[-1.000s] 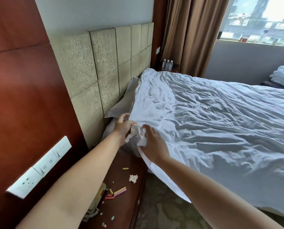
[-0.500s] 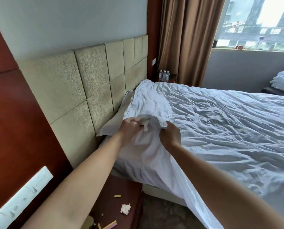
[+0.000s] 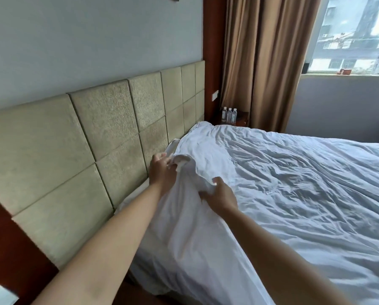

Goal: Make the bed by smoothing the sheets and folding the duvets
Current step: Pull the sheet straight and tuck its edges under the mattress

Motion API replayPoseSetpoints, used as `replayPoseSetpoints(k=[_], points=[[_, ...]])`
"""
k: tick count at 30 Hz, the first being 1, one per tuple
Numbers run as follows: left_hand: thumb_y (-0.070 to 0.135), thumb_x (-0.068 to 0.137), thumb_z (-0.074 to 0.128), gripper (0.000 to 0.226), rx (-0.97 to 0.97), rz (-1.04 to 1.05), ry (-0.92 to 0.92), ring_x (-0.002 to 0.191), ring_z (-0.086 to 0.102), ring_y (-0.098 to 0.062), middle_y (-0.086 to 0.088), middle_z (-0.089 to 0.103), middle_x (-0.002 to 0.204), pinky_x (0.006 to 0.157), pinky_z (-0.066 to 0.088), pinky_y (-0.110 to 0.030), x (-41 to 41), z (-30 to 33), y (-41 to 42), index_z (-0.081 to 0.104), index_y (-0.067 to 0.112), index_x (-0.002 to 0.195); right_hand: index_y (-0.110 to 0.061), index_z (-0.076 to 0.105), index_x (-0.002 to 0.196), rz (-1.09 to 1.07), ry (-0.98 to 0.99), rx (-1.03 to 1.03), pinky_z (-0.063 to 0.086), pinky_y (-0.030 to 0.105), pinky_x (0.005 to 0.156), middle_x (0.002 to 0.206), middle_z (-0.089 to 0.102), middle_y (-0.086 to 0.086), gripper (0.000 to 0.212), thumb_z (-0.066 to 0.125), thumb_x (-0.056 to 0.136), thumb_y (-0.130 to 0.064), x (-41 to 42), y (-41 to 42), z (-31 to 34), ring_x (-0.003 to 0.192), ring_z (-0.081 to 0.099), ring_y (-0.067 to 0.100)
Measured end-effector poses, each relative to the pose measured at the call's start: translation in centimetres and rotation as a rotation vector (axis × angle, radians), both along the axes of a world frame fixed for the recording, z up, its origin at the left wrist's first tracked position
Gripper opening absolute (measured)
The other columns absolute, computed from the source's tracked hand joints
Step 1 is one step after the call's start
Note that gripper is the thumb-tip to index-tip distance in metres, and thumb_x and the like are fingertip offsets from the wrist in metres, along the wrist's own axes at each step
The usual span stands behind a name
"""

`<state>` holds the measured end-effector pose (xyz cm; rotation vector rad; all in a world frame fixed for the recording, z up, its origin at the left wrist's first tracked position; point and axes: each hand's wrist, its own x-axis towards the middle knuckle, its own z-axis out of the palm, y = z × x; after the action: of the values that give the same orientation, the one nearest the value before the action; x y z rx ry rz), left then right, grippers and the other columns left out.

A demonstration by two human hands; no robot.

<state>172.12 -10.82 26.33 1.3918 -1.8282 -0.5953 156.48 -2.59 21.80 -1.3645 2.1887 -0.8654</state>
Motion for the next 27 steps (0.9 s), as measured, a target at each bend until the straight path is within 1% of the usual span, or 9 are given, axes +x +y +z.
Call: replayPoseSetpoints(k=[2, 4, 6, 10, 15, 18, 20, 25, 27], points=[[0.002, 0.086, 0.049, 0.015, -0.003, 0.022, -0.026, 0.096, 0.058, -0.038, -0.027, 0.060, 0.098, 0.067, 0.036, -0.028, -1.0, -0.6, -1.8, 0.053, 0.004, 0.072, -0.016, 0.052, 0.115, 0.062, -0.032, 0.179, 0.046, 0.031, 0.084, 0.117, 0.061, 0.007, 0.042, 0.066, 0.080, -0.035, -1.7, -1.4, -1.4, 0.109, 0.057, 0.027], [0.000, 0.086, 0.047, 0.018, -0.008, 0.058, -0.048, 0.088, 0.060, -0.040, -0.026, 0.063, 0.086, 0.069, 0.041, -0.036, -1.9, -0.9, -2.9, 0.047, 0.010, 0.072, -0.012, 0.055, 0.109, 0.063, -0.025, 0.192, 0.046, 0.030, 0.084, 0.117, 0.061, 0.011, 0.025, 0.054, 0.088, -0.026, -2.6, -2.7, -1.9, 0.108, 0.057, 0.028], [0.002, 0.086, 0.045, 0.016, 0.010, 0.100, -0.028, 0.090, 0.061, -0.039, -0.022, 0.064, 0.089, 0.077, 0.045, -0.041, -3.1, -0.9, -4.7, 0.049, 0.012, 0.075, -0.009, 0.056, 0.107, -0.005, -0.017, 0.108, 0.042, 0.030, 0.082, 0.118, 0.061, 0.014, 0.021, 0.043, 0.092, -0.017, -3.4, -5.0, -1.6, 0.111, 0.056, 0.030], [0.013, 0.092, 0.044, 0.016, 0.034, 0.136, 0.005, 0.095, 0.061, -0.035, -0.018, 0.065, 0.100, 0.073, 0.043, -0.036, -5.3, -0.9, -11.5, 0.058, 0.005, 0.090, -0.010, 0.050, 0.106, -0.118, 0.023, -0.007, 0.039, 0.032, 0.079, 0.115, 0.061, 0.016, 0.017, 0.039, 0.094, -0.014, -5.7, -11.6, -0.1, 0.108, 0.056, 0.033], [0.030, 0.098, 0.042, 0.032, 0.032, 0.116, 0.074, 0.093, 0.060, -0.031, -0.015, 0.066, 0.098, 0.069, 0.038, -0.034, -7.1, -1.3, -21.2, 0.060, 0.005, 0.093, -0.014, 0.046, 0.107, -0.153, 0.024, -0.104, 0.034, 0.033, 0.071, 0.107, 0.062, 0.015, 0.015, 0.038, 0.094, -0.018, -8.4, -21.6, 1.2, 0.098, 0.057, 0.034], [0.031, 0.098, 0.041, 0.033, 0.075, 0.117, 0.112, 0.095, 0.060, -0.028, -0.013, 0.067, 0.100, 0.069, 0.037, -0.031, -7.9, -1.8, -26.8, 0.063, 0.007, 0.096, -0.014, 0.045, 0.098, -0.148, 0.061, -0.089, 0.032, 0.035, 0.068, 0.100, 0.062, 0.012, 0.009, 0.039, 0.093, -0.020, -9.6, -27.4, 1.3, 0.082, 0.048, 0.030], [0.033, 0.098, 0.040, 0.035, 0.109, 0.103, 0.087, 0.096, 0.061, -0.028, -0.013, 0.067, 0.100, 0.068, 0.037, -0.031, -8.6, -2.1, -30.6, 0.064, 0.008, 0.095, -0.014, 0.045, 0.096, -0.157, 0.075, -0.075, 0.033, 0.035, 0.067, 0.099, 0.061, 0.011, 0.012, 0.041, 0.093, -0.025, -10.5, -31.1, 1.0, 0.079, 0.044, 0.028], [0.033, 0.099, 0.040, 0.038, 0.158, 0.133, 0.037, 0.102, 0.060, -0.031, -0.018, 0.066, 0.108, 0.074, 0.039, -0.033, -11.2, -3.8, -38.8, 0.065, 0.004, 0.099, -0.013, 0.047, 0.098, -0.166, 0.087, -0.066, 0.035, 0.035, 0.068, 0.100, 0.062, 0.009, 0.020, 0.044, 0.094, -0.032, -12.8, -39.7, 0.1, 0.093, 0.057, 0.032], [0.034, 0.100, 0.039, 0.040, 0.198, 0.161, 0.010, 0.103, 0.060, -0.034, -0.020, 0.066, 0.109, 0.073, 0.038, -0.033, -11.9, -5.2, -41.3, 0.064, 0.003, 0.100, -0.013, 0.047, 0.098, -0.143, 0.099, -0.030, 0.035, 0.035, 0.067, 0.097, 0.062, 0.008, 0.021, 0.045, 0.093, -0.033, -13.6, -42.4, -1.0, 0.091, 0.057, 0.032]])
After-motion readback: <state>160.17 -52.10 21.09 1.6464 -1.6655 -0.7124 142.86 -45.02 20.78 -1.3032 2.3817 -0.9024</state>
